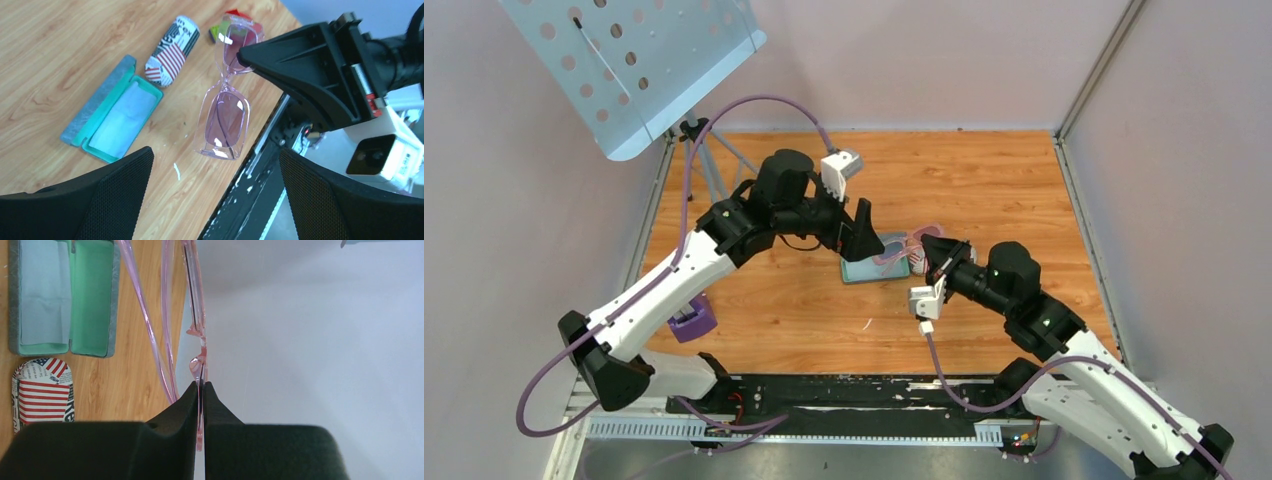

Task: Organize the sunglasses
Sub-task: Pick up the sunglasses from the center of the board.

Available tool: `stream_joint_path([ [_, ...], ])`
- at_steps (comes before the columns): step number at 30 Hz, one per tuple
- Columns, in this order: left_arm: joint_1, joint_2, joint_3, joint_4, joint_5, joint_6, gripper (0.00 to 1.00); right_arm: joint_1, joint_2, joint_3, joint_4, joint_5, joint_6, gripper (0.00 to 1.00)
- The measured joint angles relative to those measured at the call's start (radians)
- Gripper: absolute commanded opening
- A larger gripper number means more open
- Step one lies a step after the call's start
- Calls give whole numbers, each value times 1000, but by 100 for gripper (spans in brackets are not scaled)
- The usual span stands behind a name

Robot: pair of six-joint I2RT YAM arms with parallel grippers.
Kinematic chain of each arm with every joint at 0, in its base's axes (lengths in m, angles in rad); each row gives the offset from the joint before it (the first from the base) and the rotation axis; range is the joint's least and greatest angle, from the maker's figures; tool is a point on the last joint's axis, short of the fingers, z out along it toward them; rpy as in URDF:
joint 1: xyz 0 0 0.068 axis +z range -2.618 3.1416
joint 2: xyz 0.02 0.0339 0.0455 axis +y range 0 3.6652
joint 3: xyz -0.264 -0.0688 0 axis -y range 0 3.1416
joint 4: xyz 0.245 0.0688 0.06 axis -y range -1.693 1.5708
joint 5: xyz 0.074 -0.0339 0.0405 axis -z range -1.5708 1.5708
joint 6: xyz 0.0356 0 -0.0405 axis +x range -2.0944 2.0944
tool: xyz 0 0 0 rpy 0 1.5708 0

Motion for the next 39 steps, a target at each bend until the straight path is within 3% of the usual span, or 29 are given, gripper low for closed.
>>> stream_joint_path([
  [5, -54, 51, 5, -62, -32, 62, 98, 29, -8, -23, -2, 2, -53, 0],
  [10, -60, 94, 5, -73, -39, 90, 90, 52, -7, -25, -7, 10, -82, 0],
  [23, -111, 162, 47, -122, -41, 163, 80, 90, 51, -24, -31, 66, -62, 0],
  [33, -119, 194, 60, -132, -59, 212, 80, 99, 56, -14, -50, 75, -51, 0],
  [39, -119, 243, 63, -137, -51, 222, 70, 107, 56, -9, -49, 81, -47, 0],
])
